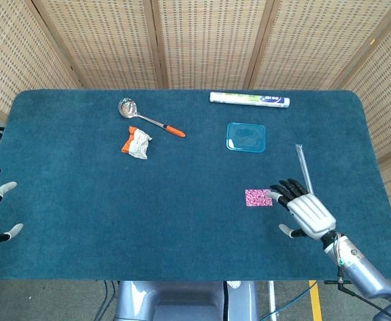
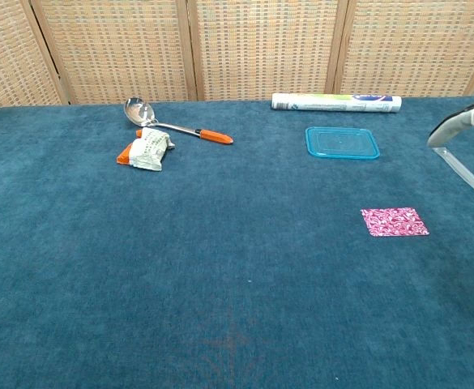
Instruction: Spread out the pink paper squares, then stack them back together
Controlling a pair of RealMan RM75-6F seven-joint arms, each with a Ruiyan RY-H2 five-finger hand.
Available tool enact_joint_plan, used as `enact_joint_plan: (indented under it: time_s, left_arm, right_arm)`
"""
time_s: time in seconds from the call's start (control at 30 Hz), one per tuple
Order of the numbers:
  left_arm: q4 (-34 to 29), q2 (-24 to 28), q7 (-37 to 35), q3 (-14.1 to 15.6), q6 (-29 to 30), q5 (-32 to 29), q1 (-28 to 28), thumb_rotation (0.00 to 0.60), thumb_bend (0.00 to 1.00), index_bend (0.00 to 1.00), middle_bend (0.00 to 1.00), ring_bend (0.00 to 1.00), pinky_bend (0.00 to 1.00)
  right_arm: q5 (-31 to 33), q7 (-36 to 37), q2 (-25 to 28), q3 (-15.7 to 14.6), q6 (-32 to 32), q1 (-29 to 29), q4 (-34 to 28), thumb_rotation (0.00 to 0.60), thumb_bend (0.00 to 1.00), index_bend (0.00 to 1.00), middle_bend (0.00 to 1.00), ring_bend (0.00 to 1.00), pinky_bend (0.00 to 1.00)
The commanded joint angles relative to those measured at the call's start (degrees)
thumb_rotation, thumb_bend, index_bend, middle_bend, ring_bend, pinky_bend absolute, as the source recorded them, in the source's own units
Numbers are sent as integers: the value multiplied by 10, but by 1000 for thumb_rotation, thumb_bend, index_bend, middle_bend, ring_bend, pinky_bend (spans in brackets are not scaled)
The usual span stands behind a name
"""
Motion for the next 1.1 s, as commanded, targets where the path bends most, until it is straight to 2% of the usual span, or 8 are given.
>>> enact_joint_plan:
  time_s: [0.03,0.33,0.57,0.67,0.8,0.93,1.1]
  left_arm:
    - [-7,3,5,0,-2,-1,-2,600,134,201,0,0,0]
    - [-18,8,10,0,-6,-6,-7,600,134,201,0,0,0]
    - [-19,11,10,-1,-7,-7,-10,600,133,201,0,0,0]
    - [-19,10,10,0,-11,-8,-12,600,134,201,0,0,0]
    - [-18,9,10,1,-12,-9,-13,600,133,201,0,0,0]
    - [-17,7,11,2,-13,-11,-14,600,134,201,0,0,0]
    - [-16,6,13,2,-14,-12,-16,600,133,201,0,0,0]
  right_arm:
    - [-8,18,-16,2,-22,24,14,600,349,163,117,0,0]
    - [6,41,-66,10,-54,67,60,590,149,125,110,0,0]
    - [17,49,-88,5,-80,89,82,583,143,125,106,0,0]
    - [34,54,-93,1,-112,104,101,575,144,125,106,0,0]
    - [50,54,-94,-1,-135,114,113,513,137,124,108,0,0]
    - [66,53,-98,-7,-145,117,124,487,17,141,109,0,0]
    - [78,50,-107,-8,-127,107,135,489,0,166,116,0,0]
